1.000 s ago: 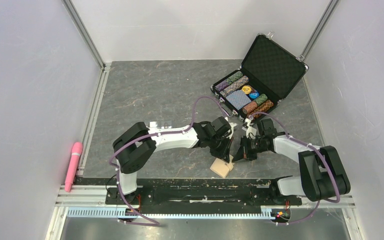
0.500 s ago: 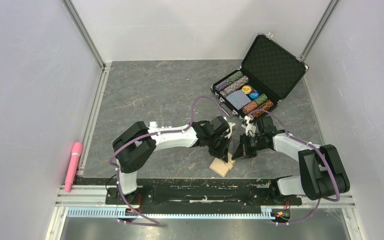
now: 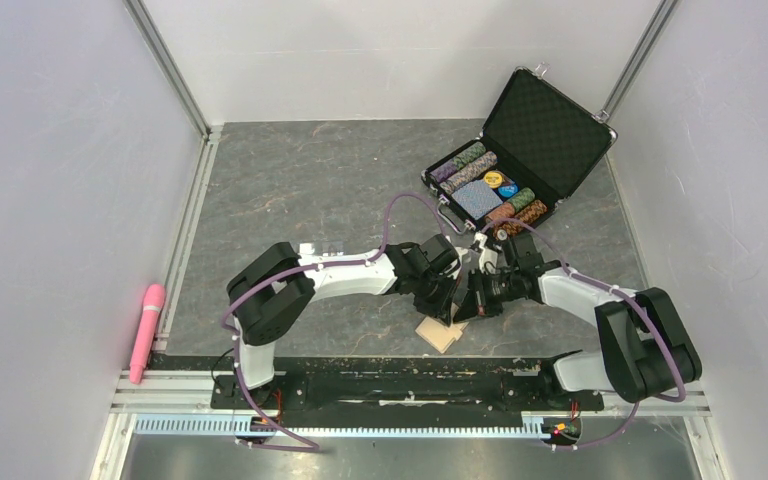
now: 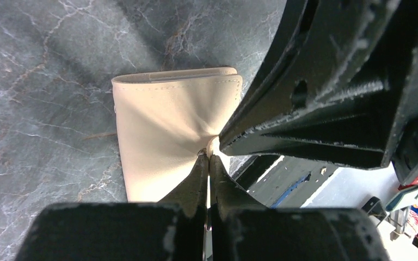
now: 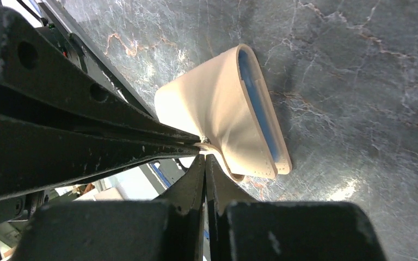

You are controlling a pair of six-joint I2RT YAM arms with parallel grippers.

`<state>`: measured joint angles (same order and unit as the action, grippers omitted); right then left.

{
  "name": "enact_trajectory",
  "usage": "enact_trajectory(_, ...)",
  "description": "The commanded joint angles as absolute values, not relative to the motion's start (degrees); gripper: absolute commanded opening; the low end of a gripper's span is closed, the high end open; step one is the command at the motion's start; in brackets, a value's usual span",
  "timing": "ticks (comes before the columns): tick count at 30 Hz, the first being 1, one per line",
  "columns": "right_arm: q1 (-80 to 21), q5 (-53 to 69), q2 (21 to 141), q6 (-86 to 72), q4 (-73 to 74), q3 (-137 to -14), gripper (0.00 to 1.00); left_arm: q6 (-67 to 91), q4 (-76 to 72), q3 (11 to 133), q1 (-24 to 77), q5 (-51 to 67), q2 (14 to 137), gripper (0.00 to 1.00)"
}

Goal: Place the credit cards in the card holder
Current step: Close the card holder at the center of the board.

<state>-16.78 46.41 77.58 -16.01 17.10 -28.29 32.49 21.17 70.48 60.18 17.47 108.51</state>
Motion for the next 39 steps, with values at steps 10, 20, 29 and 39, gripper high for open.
enact_trajectory(10,-19.12,40.92,82.94,-14.42,19.94,-30.47,0.00,28.55,21.73,71.81,59.94,14.00,107.88,0.23)
enact_trajectory(20,-20.65,38.28,87.33,-14.31,20.84,-32.17,0.00,28.24,22.39,71.28,59.85,12.79,104.90,0.31)
enact_trajectory(29,-20.87,38.14,87.19,-14.17,21.16,-32.50,0.00,28.22,24.01,69.79,59.81,10.53,103.88,0.26)
enact_trajectory(39,-20.83,38.30,87.27,-14.00,21.13,-32.70,0.00,28.05,21.38,68.31,58.83,14.73,103.88,0.08)
